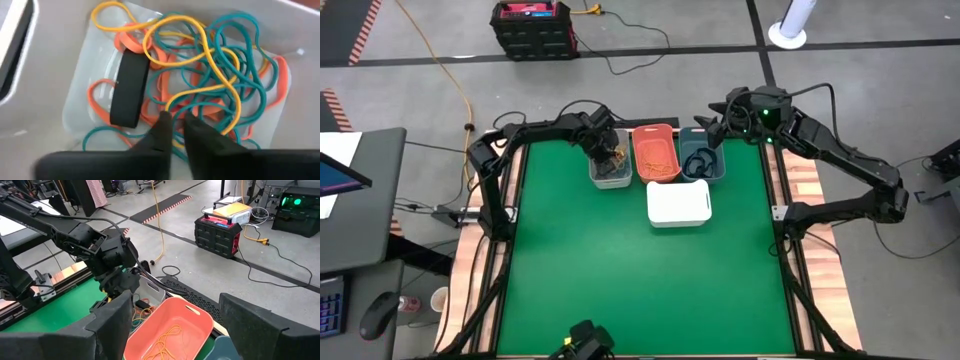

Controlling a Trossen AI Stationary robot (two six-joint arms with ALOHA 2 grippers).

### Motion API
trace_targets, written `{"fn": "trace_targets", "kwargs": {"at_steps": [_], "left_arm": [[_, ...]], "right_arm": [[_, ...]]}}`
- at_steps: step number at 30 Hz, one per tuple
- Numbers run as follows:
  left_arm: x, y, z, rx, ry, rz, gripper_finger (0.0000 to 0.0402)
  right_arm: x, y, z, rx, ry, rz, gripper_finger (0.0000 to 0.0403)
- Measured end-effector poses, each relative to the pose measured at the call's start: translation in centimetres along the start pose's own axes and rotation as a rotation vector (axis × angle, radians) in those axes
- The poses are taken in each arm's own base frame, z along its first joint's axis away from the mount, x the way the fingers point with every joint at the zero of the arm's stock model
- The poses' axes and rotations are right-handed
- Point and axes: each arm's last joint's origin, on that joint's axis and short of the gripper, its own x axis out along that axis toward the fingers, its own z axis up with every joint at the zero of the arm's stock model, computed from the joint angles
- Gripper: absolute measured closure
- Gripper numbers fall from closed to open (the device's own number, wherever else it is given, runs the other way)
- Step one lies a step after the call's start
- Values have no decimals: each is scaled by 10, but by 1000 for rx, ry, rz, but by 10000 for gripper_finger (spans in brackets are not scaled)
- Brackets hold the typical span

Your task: Sort rubber bands into baskets

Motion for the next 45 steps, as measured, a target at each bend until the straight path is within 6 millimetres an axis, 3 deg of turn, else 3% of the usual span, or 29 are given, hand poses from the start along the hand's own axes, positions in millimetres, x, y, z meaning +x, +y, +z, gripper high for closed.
{"fn": "trace_targets", "kwargs": {"at_steps": [9,23,28,33,38,45], "left_arm": [[1,0,0,-2,6,-26,401],[-40,5,37,-9,-135,-127,401],[-39,-4,35,3,-81,-103,389],[-27,-18,31,87,-58,-93,334],[-10,-18,27,189,-139,-38,284],[2,-15,22,333,-166,56,273]], "right_arm": [[0,0,0,0,1,0,83],[0,0,0,-18,1,0,83],[0,0,0,-26,1,0,83],[0,0,0,-26,1,0,83],[0,3,-1,-25,2,11,83],[-1,7,-1,-22,5,31,83]]}}
